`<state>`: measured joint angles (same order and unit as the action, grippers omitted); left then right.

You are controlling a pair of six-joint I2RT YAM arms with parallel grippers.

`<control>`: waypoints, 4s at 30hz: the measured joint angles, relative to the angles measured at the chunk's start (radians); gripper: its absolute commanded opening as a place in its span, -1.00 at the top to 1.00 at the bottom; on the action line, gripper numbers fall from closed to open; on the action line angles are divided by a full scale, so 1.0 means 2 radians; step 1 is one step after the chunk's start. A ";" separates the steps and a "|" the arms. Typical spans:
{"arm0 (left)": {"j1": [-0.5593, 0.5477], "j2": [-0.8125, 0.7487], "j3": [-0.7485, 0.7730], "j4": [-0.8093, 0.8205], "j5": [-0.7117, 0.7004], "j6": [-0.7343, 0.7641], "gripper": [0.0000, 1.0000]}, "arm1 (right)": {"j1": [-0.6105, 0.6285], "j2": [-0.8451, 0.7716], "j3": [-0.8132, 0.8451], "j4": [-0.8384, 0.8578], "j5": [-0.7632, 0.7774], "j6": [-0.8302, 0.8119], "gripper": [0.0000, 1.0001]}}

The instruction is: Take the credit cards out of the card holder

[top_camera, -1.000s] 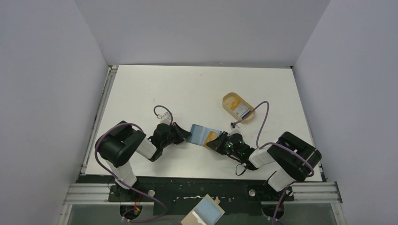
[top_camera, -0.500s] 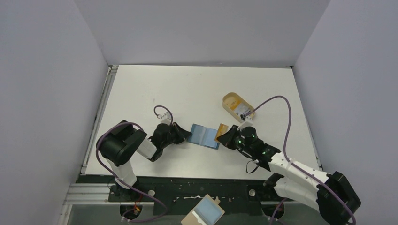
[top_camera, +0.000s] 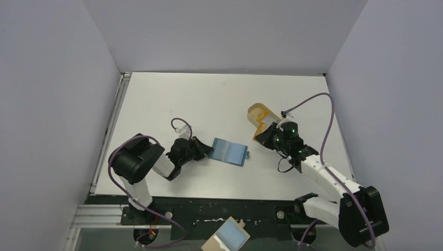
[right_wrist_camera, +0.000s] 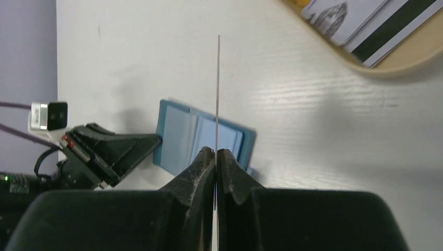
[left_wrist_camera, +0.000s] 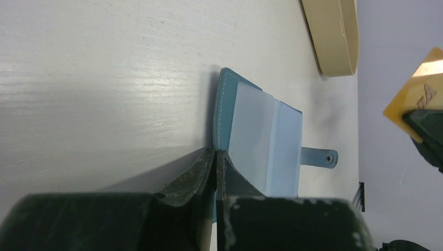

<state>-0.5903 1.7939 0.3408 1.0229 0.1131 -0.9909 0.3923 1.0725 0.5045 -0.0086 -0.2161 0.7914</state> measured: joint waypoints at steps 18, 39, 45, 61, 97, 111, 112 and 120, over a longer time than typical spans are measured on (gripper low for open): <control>0.002 0.013 0.000 0.021 0.011 -0.001 1.00 | -0.121 0.315 0.149 0.158 -0.075 0.094 1.00; 0.020 0.037 0.007 0.046 0.050 -0.002 1.00 | -0.121 0.395 0.199 0.221 -0.083 0.135 1.00; 0.024 0.042 0.010 0.049 0.059 -0.003 1.00 | -0.121 0.402 0.213 0.225 -0.083 0.137 1.00; 0.029 0.048 0.013 0.052 0.069 -0.008 1.00 | -0.121 0.428 0.225 0.230 -0.083 0.148 1.00; 0.034 0.050 0.001 0.071 0.073 -0.010 1.00 | -0.121 0.292 0.225 0.069 -0.070 0.107 -0.15; 0.024 -0.007 -0.003 -0.010 0.046 0.007 1.00 | 0.014 0.100 0.261 -0.099 0.064 -0.048 -0.70; 0.022 -0.017 -0.003 -0.026 0.042 0.010 1.00 | 0.030 0.100 0.263 -0.107 0.076 -0.062 -0.70; 0.011 -0.079 -0.002 -0.125 0.026 0.023 1.00 | 0.157 0.153 0.285 -0.182 0.175 -0.157 -0.71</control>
<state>-0.5690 1.6363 0.3363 0.7738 0.1642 -0.9459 0.7063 1.3781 1.0737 -0.3733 0.1349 0.4782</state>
